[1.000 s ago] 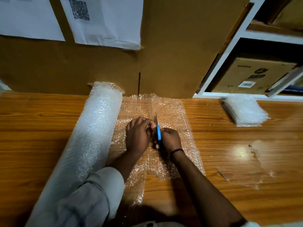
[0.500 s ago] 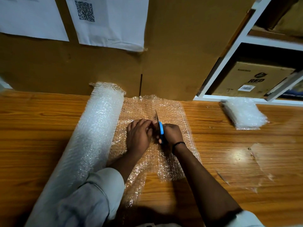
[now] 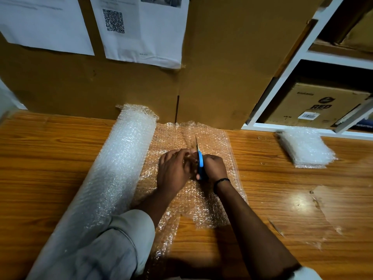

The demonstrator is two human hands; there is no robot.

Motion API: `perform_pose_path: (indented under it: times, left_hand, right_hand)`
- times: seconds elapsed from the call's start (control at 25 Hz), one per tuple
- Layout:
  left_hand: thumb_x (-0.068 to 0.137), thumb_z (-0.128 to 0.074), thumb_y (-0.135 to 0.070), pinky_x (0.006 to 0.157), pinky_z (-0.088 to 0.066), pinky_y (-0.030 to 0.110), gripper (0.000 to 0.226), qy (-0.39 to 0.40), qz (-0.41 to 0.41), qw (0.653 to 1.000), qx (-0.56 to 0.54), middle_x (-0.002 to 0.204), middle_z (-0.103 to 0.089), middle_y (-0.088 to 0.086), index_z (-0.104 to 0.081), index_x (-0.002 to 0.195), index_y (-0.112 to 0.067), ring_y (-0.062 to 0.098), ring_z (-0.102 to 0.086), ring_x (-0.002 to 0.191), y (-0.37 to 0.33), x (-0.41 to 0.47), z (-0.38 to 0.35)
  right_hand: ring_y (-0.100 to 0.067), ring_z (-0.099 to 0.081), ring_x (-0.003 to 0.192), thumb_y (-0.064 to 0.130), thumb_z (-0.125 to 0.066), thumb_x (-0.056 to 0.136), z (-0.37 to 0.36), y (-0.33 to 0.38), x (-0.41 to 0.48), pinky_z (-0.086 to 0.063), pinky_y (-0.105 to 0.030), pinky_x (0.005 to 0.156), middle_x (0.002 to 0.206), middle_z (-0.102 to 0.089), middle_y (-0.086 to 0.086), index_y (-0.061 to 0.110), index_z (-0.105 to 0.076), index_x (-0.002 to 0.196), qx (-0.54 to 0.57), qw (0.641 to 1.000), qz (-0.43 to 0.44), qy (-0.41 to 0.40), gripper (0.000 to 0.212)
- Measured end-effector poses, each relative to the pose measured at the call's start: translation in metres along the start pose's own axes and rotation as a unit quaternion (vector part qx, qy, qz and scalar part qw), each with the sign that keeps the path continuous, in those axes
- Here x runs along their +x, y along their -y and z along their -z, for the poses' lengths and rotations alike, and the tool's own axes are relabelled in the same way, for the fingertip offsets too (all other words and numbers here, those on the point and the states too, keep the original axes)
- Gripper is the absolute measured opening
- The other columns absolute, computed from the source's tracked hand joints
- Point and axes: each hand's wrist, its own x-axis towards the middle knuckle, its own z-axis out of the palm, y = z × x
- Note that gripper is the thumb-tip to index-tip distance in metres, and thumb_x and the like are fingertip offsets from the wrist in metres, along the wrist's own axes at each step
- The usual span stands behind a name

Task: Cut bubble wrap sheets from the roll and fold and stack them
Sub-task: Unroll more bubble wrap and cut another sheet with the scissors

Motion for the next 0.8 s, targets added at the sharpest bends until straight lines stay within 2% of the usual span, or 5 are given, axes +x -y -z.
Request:
perform_pose_path:
  times: [0.08,0.2,0.4,0.68,0.8]
  left_hand:
    - [0.097,-0.061,-0.03,0.112,-0.029,0.04,0.04,0.014,-0.013,1.0,0.015,0.135,-0.065,-0.007,-0.062,0.137,-0.025,0.019,-0.046,0.134,0.004,0.001,-0.004]
    - [0.096,-0.065,-0.031,0.114,-0.029,0.04,0.04,0.018,-0.016,0.999,0.027,0.141,-0.061,-0.009,-0.064,0.135,-0.023,0.017,-0.045,0.136,0.008,0.002,-0.008]
    - [0.094,-0.065,-0.024,0.113,-0.033,0.041,0.036,0.007,-0.017,0.999,0.028,0.139,-0.063,-0.007,-0.067,0.13,-0.021,0.019,-0.048,0.133,0.011,0.002,-0.012]
    - [0.099,-0.059,-0.024,0.108,-0.036,0.043,0.028,-0.016,-0.021,1.0,0.002,0.131,-0.065,-0.006,-0.065,0.126,-0.023,0.02,-0.052,0.126,0.014,0.002,-0.015]
    - [0.099,-0.061,-0.02,0.106,-0.036,0.041,0.026,-0.033,-0.023,0.999,-0.017,0.128,-0.066,-0.005,-0.065,0.124,-0.022,0.021,-0.052,0.123,0.012,0.0,-0.013]
  right_hand:
    - [-0.026,-0.054,0.043,0.019,-0.069,0.094,0.0,-0.005,0.003,-0.047,-0.029,0.046,0.061,-0.063,-0.021,-0.002,-0.069,0.076,0.012,1.0,-0.01,0.009,0.028]
    - [-0.025,-0.052,0.042,0.027,-0.074,0.093,0.002,-0.012,0.006,-0.044,-0.029,0.047,0.061,-0.062,-0.022,-0.001,-0.068,0.074,0.026,0.999,-0.021,0.023,0.035]
    - [-0.025,-0.053,0.042,0.027,-0.077,0.09,0.003,-0.01,0.007,-0.044,-0.029,0.048,0.06,-0.062,-0.02,0.002,-0.069,0.07,0.01,1.0,-0.012,0.024,0.033]
    - [-0.024,-0.055,0.04,0.023,-0.071,0.093,-0.002,-0.002,0.018,-0.045,-0.027,0.044,0.061,-0.065,-0.019,-0.011,-0.071,0.086,-0.019,1.0,-0.012,0.006,0.035]
    - [-0.023,-0.055,0.039,0.022,-0.073,0.092,-0.001,-0.005,0.017,-0.045,-0.027,0.046,0.058,-0.063,-0.018,-0.007,-0.071,0.077,-0.041,0.999,0.007,0.004,0.033]
